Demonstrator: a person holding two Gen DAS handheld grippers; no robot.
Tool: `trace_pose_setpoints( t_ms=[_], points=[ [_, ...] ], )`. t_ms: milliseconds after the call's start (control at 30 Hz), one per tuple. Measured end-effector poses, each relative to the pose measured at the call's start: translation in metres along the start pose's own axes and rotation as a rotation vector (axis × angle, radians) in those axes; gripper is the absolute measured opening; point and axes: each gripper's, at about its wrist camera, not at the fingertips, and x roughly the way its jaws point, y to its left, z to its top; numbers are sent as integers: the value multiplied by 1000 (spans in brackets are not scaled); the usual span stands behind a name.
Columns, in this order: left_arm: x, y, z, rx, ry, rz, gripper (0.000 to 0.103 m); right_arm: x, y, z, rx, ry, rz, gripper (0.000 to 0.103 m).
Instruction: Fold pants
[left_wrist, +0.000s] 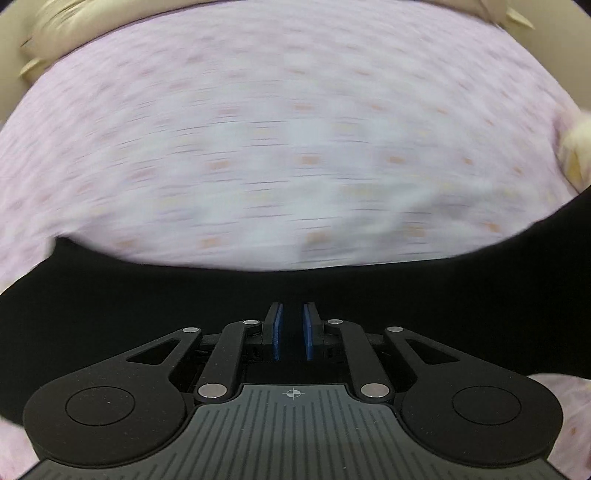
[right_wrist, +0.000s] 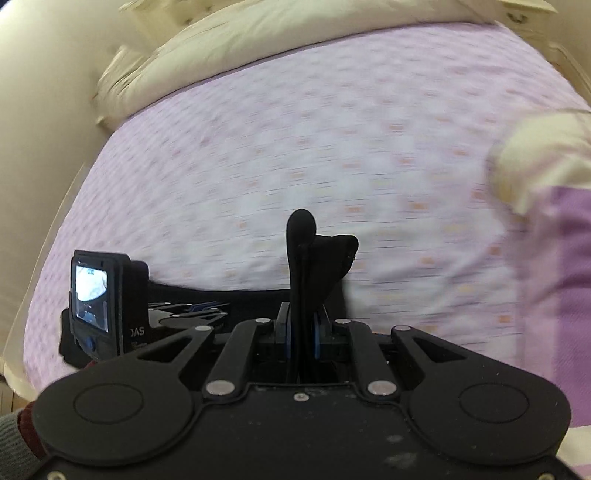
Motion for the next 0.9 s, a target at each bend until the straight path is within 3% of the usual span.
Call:
trace_pose_setpoints(
  t_ms=[200, 300, 433, 600, 700, 733, 767, 900],
  points=[
    [-20, 105, -30, -84, 10, 45, 13, 62, 102, -22, -48, 57, 39, 13],
    [-26, 146, -42, -118, 24, 62, 13, 103, 144, -38, -66, 91, 11, 13],
    [-24, 181, -51, -138, 39, 66, 13, 149, 185, -61, -113, 119, -83, 13],
    [-24, 202, -61, -121, 44, 52, 13, 184, 204, -71, -68, 133, -121, 14],
    [-28, 209, -69, -100, 42, 31, 13, 197, 210, -66, -55, 117, -122, 31],
    [-25, 209, -69, -90, 42, 25, 13, 197, 212, -67, -49, 113, -112, 49],
    [-24, 209, -68, -79, 42, 20, 13, 196, 212, -66, -45, 102, -110, 59],
    [-33, 205, -68, -70, 27, -1, 13, 168, 218, -64, -71, 31, -71, 61]
  ],
)
